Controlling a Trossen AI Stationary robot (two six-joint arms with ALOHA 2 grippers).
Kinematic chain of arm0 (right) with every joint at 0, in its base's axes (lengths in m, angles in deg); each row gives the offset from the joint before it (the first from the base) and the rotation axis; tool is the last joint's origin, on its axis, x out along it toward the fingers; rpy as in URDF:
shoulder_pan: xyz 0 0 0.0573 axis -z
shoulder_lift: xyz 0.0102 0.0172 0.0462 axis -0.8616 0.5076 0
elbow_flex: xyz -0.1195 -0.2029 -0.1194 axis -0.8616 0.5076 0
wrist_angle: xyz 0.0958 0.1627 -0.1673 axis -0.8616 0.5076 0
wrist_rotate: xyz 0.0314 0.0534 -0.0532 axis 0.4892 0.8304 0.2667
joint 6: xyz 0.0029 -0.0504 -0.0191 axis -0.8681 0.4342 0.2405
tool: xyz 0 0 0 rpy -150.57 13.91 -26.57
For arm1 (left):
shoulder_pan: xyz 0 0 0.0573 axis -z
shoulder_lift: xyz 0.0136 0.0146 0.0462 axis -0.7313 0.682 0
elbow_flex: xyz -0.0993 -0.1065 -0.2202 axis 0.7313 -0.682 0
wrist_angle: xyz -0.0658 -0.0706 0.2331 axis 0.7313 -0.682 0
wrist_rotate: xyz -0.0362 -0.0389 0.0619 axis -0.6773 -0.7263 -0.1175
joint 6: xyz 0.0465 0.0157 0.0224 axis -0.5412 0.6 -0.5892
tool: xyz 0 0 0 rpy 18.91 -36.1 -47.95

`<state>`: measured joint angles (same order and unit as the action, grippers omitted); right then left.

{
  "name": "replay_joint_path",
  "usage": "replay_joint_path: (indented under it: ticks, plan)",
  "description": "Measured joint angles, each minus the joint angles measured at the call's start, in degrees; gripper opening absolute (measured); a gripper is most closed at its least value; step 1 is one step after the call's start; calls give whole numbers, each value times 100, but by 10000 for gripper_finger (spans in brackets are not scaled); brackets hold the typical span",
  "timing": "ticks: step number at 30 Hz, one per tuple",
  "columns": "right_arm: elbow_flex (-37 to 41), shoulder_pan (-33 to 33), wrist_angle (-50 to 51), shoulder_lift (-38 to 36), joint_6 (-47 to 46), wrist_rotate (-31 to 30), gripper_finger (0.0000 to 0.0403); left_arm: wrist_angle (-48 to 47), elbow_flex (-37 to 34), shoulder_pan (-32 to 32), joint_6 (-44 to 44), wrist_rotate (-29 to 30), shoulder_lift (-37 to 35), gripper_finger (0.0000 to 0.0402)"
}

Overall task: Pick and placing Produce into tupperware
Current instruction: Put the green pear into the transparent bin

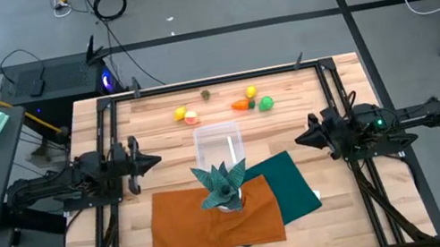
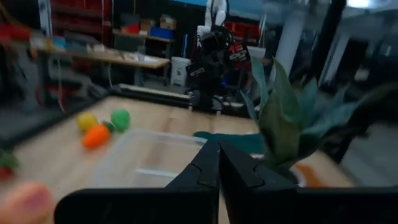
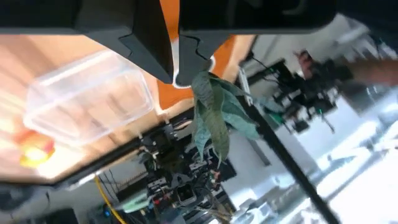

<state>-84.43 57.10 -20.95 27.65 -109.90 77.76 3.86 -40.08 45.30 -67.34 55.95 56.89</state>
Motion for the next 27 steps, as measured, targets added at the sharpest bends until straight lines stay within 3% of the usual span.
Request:
replay_joint_path:
  ticks: [6,11,16,20,27]
  plan:
    - [0,0,-122,2,-458,-661,0,288,-1,2,521,270,0,15]
    - [-2,1,-801,0,-450,-1398,0,1303,-1,-1,1131,1667,0,24]
    - [-2,0,-1483,0,-438,-2041,0,2588,1,0,1100,2702,0,17]
    - [-2,0,-2171,0,-438,-2608,0,3220,18,0,945,2896,0,10]
    - [-2,2,-3327,2,123,-3216,0,3166,406,-11,790,3054,180,18]
